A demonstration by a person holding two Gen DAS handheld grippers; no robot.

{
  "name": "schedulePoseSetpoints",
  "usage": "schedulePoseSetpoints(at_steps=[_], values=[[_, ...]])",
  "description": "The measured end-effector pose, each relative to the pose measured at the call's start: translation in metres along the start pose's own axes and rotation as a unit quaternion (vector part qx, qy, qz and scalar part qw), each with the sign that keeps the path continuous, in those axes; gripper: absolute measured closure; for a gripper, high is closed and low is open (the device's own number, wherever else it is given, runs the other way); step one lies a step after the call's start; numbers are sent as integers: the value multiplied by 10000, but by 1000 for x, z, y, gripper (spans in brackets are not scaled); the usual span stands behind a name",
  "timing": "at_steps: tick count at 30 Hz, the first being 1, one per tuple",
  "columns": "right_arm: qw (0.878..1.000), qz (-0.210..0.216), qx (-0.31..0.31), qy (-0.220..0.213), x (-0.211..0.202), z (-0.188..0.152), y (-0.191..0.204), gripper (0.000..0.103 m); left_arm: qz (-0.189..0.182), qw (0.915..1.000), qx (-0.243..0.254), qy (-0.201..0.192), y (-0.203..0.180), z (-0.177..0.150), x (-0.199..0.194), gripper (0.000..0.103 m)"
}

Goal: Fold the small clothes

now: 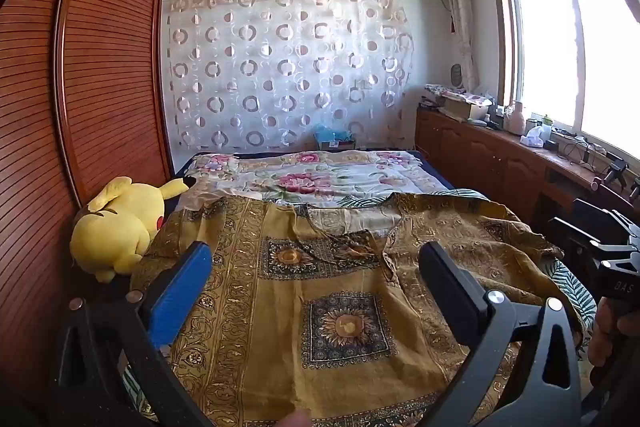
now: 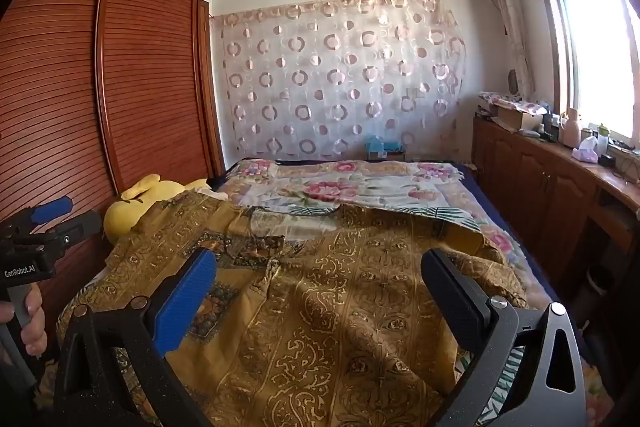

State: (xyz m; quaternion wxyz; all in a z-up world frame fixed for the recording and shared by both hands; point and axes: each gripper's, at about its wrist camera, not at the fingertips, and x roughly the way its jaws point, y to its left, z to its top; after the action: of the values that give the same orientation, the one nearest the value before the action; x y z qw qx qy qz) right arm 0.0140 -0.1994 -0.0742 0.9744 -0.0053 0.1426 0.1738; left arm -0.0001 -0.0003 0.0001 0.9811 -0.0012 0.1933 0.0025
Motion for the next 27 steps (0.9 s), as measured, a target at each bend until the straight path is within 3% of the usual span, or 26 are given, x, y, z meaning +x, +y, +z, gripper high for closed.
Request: schedulePoseSetpoints(at_steps=[27], values=[[10000, -5, 24, -26, -1, 0, 1, 1, -45, 10000, -30, -39, -5, 0, -3, 0]])
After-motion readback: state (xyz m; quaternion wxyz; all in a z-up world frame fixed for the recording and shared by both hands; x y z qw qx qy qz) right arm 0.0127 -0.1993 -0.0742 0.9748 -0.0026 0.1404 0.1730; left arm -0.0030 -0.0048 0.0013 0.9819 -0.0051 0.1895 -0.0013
